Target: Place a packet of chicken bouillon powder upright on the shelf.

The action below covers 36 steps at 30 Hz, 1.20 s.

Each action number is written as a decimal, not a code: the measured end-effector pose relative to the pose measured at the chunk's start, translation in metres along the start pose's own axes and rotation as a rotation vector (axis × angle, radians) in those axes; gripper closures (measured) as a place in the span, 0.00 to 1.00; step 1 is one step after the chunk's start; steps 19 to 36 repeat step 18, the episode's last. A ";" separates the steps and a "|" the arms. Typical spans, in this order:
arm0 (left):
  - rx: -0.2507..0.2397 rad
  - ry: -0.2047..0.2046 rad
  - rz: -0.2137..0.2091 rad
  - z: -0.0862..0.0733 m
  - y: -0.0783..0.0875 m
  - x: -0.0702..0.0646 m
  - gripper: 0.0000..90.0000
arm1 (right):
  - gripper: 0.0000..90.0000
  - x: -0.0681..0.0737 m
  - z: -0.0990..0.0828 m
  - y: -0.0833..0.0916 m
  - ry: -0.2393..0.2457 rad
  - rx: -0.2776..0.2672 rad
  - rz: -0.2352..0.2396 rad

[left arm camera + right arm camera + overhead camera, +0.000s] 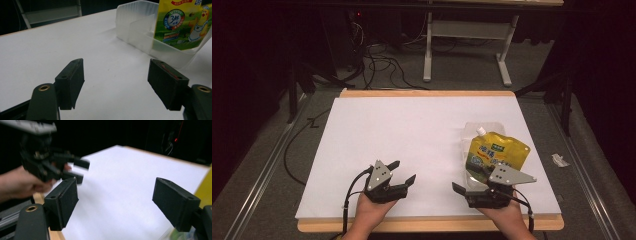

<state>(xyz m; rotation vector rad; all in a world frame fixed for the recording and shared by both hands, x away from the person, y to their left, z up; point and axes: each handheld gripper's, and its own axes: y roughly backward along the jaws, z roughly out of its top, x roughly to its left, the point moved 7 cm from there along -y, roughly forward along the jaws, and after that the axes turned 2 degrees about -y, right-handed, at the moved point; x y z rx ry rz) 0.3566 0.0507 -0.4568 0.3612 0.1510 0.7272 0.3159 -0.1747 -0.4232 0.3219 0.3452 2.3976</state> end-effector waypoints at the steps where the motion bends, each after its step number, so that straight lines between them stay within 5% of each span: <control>1: 0.000 -0.001 -0.002 0.000 0.000 0.000 0.33 | 0.23 0.001 -0.004 -0.003 0.006 0.019 -0.002; 36: 0.013 -0.007 -0.010 -0.002 -0.004 -0.004 0.32 | 0.23 -0.005 -0.006 0.004 -0.005 0.006 -0.011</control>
